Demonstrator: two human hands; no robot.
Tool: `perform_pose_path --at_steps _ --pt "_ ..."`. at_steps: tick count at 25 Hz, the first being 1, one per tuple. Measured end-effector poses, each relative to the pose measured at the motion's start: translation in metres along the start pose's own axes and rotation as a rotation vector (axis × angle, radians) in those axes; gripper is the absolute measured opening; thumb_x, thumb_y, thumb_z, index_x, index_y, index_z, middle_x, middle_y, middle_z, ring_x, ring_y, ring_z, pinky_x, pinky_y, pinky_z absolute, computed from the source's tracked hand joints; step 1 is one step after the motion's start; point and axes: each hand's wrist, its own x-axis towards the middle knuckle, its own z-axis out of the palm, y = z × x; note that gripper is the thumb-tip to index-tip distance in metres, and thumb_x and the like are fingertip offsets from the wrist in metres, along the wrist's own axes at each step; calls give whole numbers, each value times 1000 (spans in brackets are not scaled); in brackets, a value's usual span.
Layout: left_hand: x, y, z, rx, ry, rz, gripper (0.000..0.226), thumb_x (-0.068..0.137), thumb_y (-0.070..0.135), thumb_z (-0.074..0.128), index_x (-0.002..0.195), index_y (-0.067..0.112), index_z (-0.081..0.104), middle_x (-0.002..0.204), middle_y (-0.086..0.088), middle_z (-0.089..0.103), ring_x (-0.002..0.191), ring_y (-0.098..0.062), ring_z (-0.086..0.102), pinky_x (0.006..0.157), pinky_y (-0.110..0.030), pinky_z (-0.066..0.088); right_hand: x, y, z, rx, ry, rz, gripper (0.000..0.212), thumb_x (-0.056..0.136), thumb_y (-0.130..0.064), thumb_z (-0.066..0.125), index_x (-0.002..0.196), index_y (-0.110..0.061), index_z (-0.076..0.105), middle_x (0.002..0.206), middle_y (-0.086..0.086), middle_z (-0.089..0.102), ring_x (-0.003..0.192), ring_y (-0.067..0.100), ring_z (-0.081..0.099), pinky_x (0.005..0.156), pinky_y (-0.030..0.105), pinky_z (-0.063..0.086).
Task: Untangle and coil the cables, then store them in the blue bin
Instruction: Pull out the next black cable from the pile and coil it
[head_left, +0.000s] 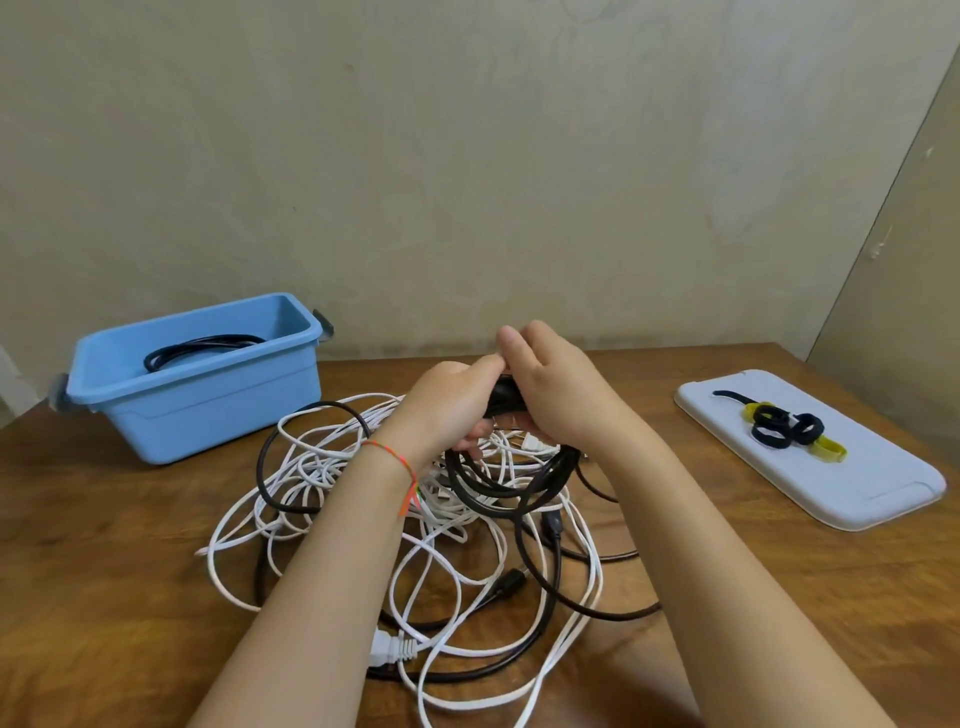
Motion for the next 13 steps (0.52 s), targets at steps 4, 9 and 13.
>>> perform_pose_path --at_steps 4,9,13 --pt "-1 -3 0 1 -32 35 58 98 58 42 70 9 57 44 3 38 38 -11 36 58 -29 45 1 2 -8 116 -7 44 54 105 -46 36 77 -4 56 56 8 54 37 14 50 40 25 39" --pt "1 -8 2 -73 -20 174 44 96 49 57 94 5 63 48 10 35 42 -6 33 51 -27 34 -1 3 -14 252 -57 127 59 102 -51 41 68 -7 59 48 5 48 31 12 40 36 18 31" --pt "5 -9 2 -239 91 152 44 98 39 58 100 -4 65 46 2 44 38 -9 35 46 -24 32 3 4 -6 286 -33 92 51 104 -42 42 82 -2 63 54 5 47 42 15 41 43 24 33"
